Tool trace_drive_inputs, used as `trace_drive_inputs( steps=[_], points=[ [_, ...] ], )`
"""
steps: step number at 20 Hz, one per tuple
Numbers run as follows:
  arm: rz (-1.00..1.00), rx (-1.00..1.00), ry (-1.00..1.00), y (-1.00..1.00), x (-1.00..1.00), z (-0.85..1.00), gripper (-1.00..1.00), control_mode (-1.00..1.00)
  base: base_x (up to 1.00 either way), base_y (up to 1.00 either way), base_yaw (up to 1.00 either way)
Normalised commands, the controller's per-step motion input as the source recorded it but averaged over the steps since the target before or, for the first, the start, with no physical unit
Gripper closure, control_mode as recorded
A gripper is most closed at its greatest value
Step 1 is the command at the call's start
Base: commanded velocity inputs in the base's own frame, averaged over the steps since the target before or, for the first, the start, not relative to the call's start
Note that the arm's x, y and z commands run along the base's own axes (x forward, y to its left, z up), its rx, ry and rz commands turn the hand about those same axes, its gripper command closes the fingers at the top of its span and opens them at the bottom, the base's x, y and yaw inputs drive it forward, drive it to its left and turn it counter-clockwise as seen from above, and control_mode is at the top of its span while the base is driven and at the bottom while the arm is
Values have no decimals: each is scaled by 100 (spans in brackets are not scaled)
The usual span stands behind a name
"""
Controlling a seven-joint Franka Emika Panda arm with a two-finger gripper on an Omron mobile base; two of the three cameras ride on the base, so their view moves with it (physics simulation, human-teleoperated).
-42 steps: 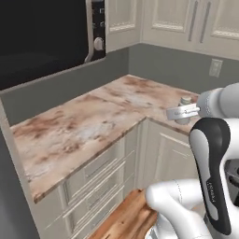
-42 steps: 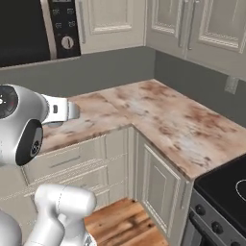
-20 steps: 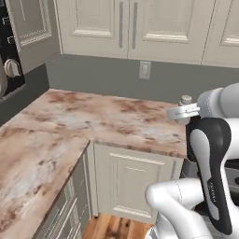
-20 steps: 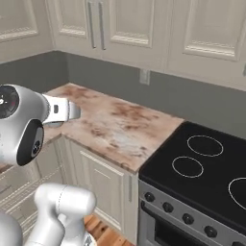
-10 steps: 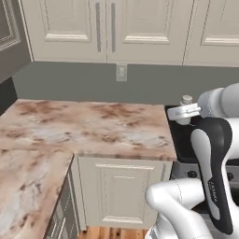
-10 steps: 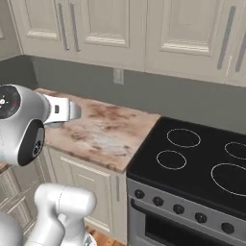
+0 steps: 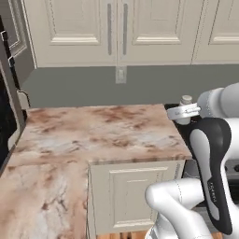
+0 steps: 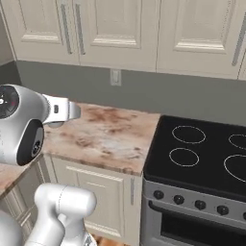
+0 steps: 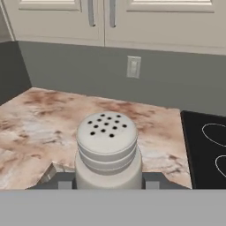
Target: Take 2 condiments from the cabinet and move them on the counter near the stove.Make sure the condiments are lined up with each other, next to each other.
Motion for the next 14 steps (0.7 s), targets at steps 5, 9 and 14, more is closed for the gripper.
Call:
trace_drive_inputs(
  steps=[5, 9, 14],
  points=[
    [0, 0, 0, 0, 0, 0, 100, 100, 25, 45, -27],
    [0, 0, 0, 0, 0, 0, 100, 100, 39, 40, -21],
    [0, 0, 0, 0, 0, 0, 100, 100, 42, 43, -19]
  ],
)
